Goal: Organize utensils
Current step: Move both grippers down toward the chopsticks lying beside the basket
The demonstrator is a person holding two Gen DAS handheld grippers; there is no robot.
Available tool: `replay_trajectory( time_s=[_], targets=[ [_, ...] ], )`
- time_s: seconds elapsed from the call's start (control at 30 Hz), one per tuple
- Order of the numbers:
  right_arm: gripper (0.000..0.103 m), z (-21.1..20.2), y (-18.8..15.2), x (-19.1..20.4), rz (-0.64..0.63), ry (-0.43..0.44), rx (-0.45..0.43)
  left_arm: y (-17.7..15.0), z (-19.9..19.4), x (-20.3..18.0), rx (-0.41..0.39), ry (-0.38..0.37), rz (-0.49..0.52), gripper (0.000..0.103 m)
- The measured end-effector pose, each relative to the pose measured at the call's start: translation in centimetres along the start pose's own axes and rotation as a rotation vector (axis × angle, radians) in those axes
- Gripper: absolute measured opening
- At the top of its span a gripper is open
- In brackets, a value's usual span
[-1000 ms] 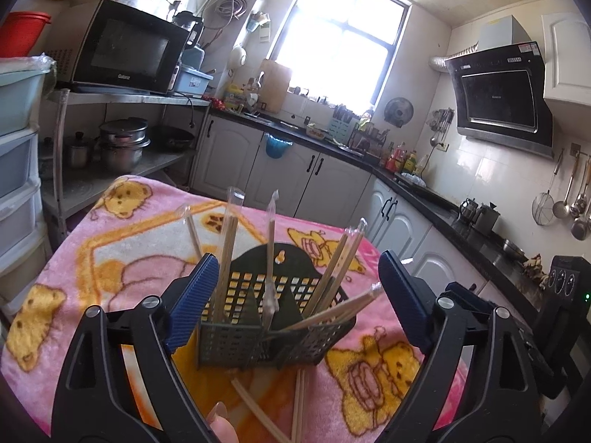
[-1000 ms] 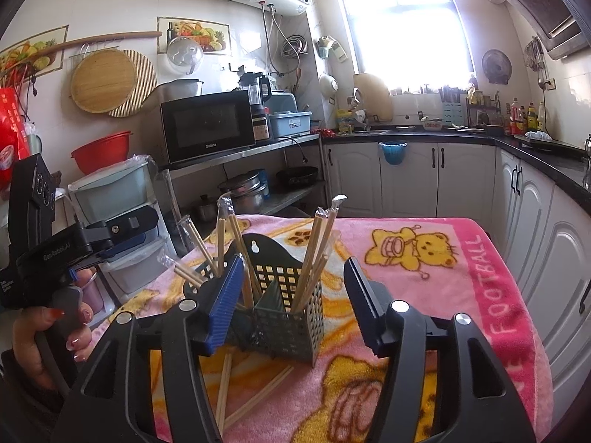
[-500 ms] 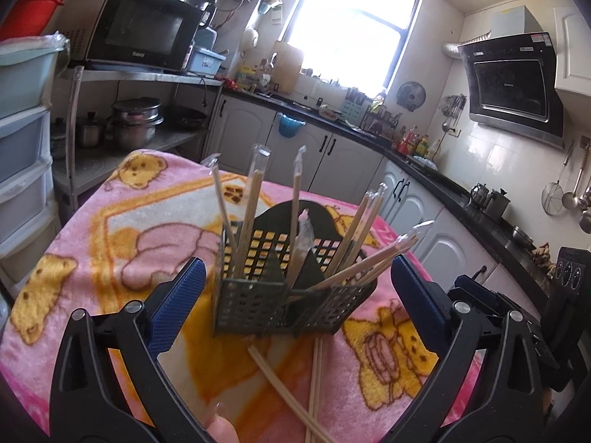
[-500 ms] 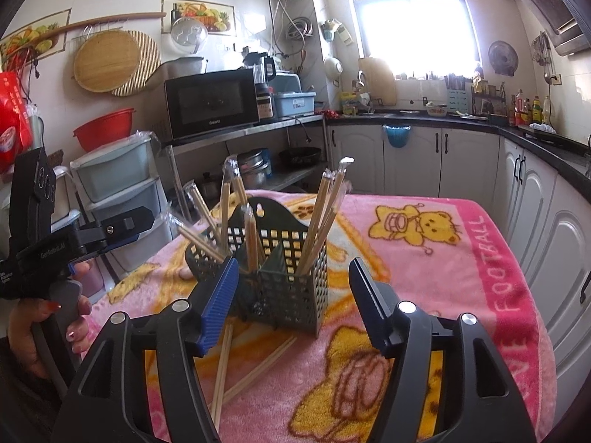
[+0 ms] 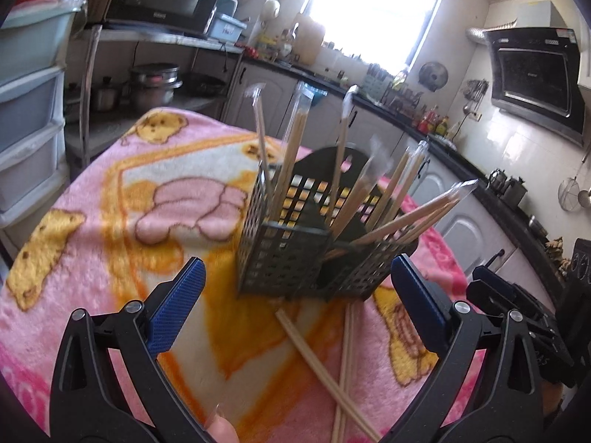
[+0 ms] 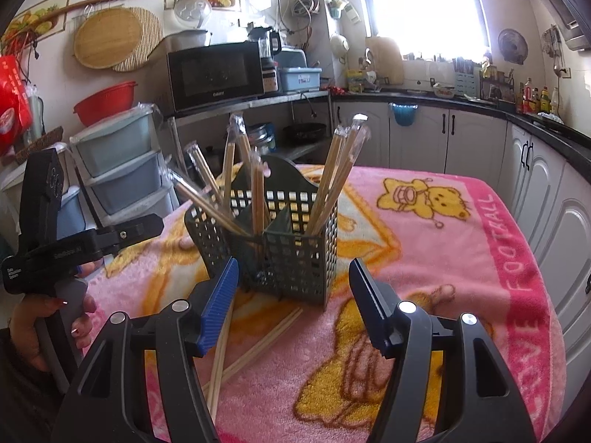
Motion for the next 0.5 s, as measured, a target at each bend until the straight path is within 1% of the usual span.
replay_trajectory(
  time_s=[0.07,0.23,0.5],
  targets=[
    [0.060,0.6,-0.5,-0.1,0.002,-0.005,0.024,-0.7,0.6,0.3,0.022,0.001,-0.008,0.092],
    [0.060,2.4,-1.9,-0.6,0.020,-0.006,0.093,-2.6,2.3,0.9,0.075,-0.024,-0.038,0.091],
    [0.060,5.7,-3.9,-1.8,0.046,-0.021,0.197,-4.7,5.1,1.1,0.162,-0.051,-0.074,0.078]
  ],
)
Point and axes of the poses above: each gripper's, at about its wrist camera, not at the fingertips, and z roughly the way its jaws point, x to its left, y to its top, the point moved 8 cm from there along z, roughly the way its jaws point, and after that the axes turned 15 degrees about z, right-handed, at the moved point
